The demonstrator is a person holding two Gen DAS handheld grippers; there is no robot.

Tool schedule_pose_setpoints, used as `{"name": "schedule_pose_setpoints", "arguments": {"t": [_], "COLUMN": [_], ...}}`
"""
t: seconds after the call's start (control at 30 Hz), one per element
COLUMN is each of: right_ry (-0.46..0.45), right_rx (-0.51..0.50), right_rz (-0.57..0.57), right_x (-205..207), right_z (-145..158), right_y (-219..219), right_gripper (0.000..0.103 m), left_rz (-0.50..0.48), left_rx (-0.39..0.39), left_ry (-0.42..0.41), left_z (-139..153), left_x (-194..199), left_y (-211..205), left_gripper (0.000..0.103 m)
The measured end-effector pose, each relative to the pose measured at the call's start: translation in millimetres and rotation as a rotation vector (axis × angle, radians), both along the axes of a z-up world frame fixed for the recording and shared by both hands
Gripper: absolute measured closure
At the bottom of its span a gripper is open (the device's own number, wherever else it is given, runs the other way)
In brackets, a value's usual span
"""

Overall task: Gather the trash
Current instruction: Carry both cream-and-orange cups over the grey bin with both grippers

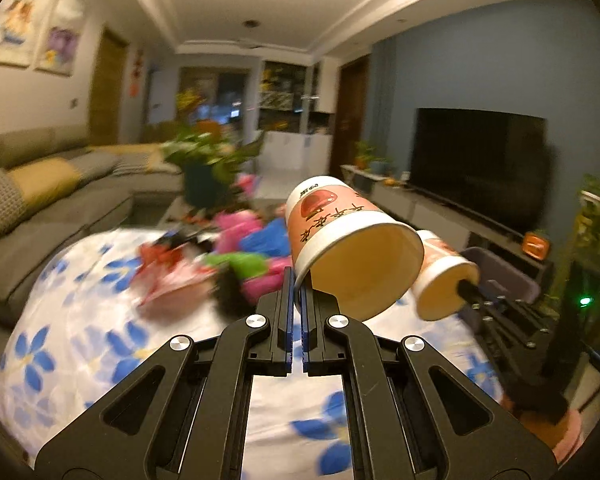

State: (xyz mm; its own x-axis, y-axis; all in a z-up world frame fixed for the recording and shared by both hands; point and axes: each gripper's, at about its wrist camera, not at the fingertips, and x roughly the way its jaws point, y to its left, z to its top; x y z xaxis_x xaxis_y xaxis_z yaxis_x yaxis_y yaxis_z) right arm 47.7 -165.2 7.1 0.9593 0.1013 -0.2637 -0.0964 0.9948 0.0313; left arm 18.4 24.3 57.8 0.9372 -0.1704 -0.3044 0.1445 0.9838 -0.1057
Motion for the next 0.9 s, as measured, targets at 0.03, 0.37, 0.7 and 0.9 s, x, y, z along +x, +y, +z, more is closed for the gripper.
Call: {"name": "schedule_pose_setpoints", "arguments": {"t": [0.03,0.37,0.7,0.9], "right_ry": [-0.012,-0.093,-0.074,-0.049], "right_rx": [0.002,0.02,0.039,0.039], "right_rz": [-0.021,-0.268,-0.476,-0.51], "right_x": [-3,-19,-9,-1], "right_z": [3,25,15,0], "right_y": [-8,-94,-168,-186], "right_gripper": [0.099,0.099,0.099,0.099], "left_rz": [-0.025,-0.223,-0.341,-0.372], "left_rx": [-0.003,0.041,0.039,0.039], "left_ry": [-0.008,-0.085,-0.04,0.004], "left_z": [5,23,-5,-25], "left_x": [1,41,93,123], "left_y": [-7,-109,-195,-220], "left_gripper": [0.101,0.101,0.101,0.101]}}
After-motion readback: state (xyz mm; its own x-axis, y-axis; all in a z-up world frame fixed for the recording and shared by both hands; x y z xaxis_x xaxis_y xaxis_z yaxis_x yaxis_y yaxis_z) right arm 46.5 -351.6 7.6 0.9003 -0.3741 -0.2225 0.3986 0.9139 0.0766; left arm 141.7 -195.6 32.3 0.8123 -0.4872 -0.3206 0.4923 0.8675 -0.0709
